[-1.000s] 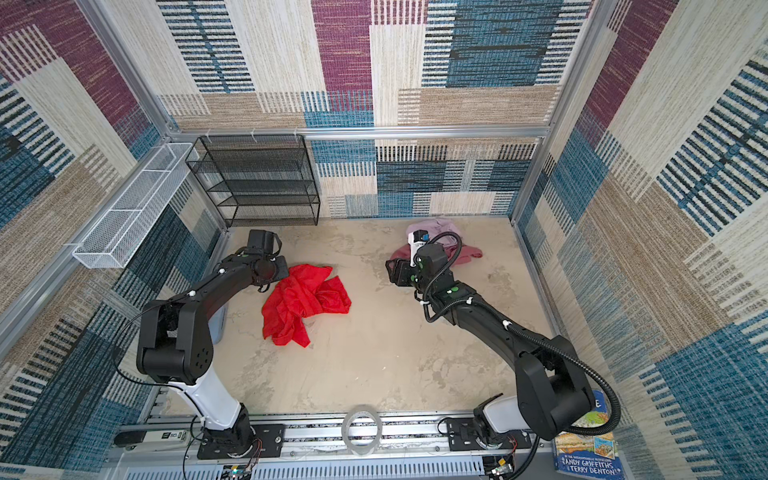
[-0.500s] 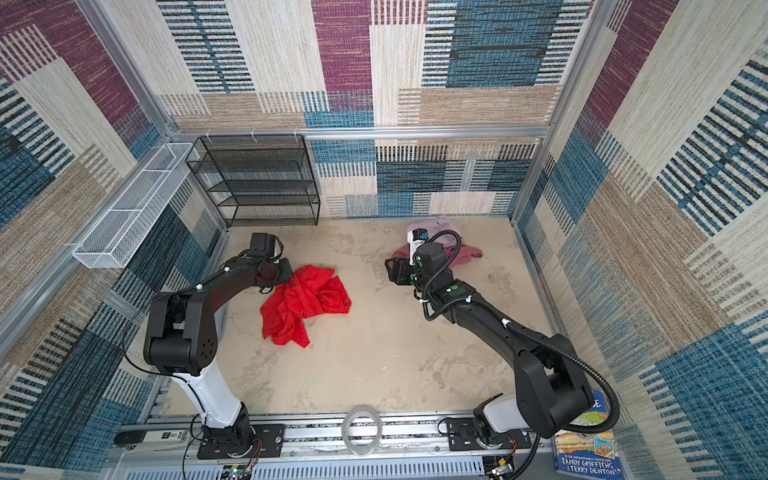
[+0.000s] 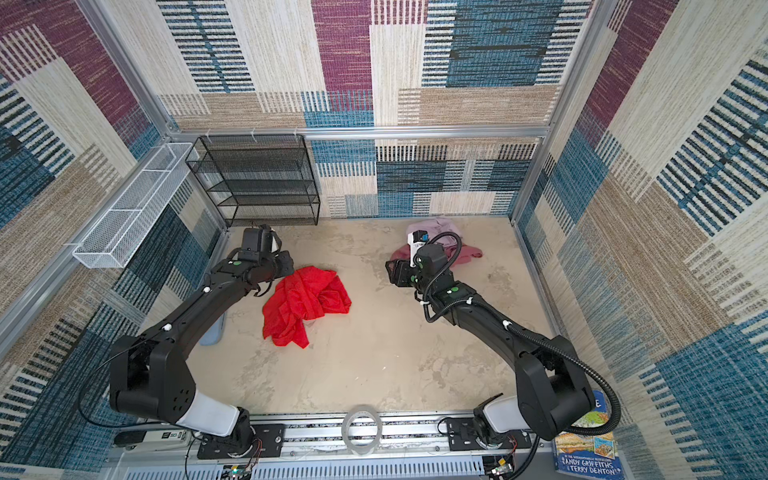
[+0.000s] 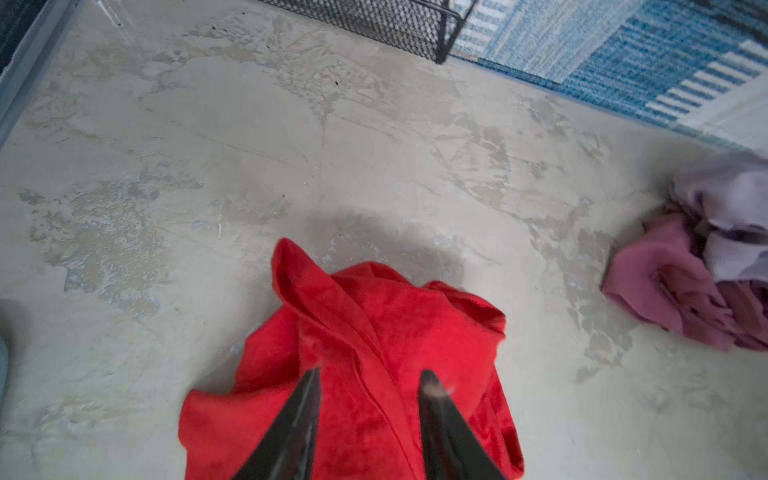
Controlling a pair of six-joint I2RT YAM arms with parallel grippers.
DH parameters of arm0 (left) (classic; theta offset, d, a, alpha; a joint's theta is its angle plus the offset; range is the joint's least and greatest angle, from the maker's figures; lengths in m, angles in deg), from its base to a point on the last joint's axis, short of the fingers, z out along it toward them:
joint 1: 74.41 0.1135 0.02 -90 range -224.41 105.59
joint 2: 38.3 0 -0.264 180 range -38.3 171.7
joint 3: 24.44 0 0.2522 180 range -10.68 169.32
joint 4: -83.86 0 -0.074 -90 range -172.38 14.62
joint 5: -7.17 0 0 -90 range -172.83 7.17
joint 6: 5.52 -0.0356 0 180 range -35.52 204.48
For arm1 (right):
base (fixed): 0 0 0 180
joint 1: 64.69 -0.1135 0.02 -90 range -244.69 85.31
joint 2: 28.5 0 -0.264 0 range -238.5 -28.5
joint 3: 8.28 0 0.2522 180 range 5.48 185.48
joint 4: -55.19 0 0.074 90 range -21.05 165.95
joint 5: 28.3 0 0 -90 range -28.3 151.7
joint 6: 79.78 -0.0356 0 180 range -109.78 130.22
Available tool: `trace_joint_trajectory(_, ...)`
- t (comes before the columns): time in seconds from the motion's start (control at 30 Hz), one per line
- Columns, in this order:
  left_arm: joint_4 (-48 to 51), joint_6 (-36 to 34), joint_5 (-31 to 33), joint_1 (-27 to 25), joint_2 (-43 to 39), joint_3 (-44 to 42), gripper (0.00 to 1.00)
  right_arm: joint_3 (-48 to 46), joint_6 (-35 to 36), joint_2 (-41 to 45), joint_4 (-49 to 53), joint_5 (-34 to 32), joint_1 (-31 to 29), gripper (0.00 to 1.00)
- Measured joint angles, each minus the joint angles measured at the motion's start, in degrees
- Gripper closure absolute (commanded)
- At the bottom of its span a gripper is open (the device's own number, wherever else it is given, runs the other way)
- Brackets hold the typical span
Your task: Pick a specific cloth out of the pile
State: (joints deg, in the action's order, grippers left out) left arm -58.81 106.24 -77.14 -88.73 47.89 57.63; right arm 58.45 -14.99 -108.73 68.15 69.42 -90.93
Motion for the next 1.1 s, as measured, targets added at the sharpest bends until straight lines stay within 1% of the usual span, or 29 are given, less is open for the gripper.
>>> trace_joint_trajectory(0.1,1.14,-0.50,0.39,-6.93,-0.81,-1.60,0.58,-0.15,0.00,0.26,-0.04,0.15,0.02,0.35)
trace_joint_trajectory(0.13,1.31,-0.50,0.11,-8.90,-0.57,-1.99,0.56,-0.22,0.00,0.46,-0.04,0.15,0.02,0.35)
trace_joint_trajectory(0.2,1.53,-0.39,-0.09,-11.65,0.74,-2.47,0.53,-0.26,0.00,0.98,-0.11,0.15,0.13,0.35)
trace_joint_trajectory(0.27,1.51,0.63,-0.13,-13.51,2.91,-2.64,0.52,-0.26,0.00,1.40,-0.17,0.15,0.50,0.35)
trace_joint_trajectory(0.37,1.40,1.22,-1.60,-15.30,6.69,-2.27,0.52,-0.28,0.00,1.97,-0.17,0.17,0.87,0.35)
trace_joint_trajectory(0.5,1.03,1.77,-1.84,-16.83,12.52,0.33,0.52,-1.20,0.00,3.13,-0.15,0.17,1.11,0.35)
trace_joint_trajectory(0.63,0.55,2.80,-1.73,-18.01,16.72,2.40,0.52,-2.01,0.02,4.13,-0.11,0.15,1.38,0.35)
trace_joint_trajectory(0.87,0.70,3.72,-0.26,-18.53,22.34,4.00,0.55,-2.27,0.04,5.11,0.13,0.09,2.32,0.35)
trace_joint_trajectory(0.93,0.70,3.72,0.02,-18.58,23.65,4.46,0.59,-2.25,0.04,5.11,0.17,0.11,2.38,0.35)
trace_joint_trajectory(0.97,0.72,3.74,0.15,-18.69,24.20,4.68,0.62,-2.25,0.04,5.07,0.17,0.13,2.51,0.35)
trace_joint_trajectory(1.07,1.16,3.72,1.29,-18.86,25.81,5.75,0.80,-2.25,0.04,4.79,0.22,0.15,2.58,0.35)
trace_joint_trajectory(1.1,1.22,3.72,1.75,-18.95,26.14,6.12,0.90,-2.23,0.04,4.70,0.22,0.15,2.58,0.35)
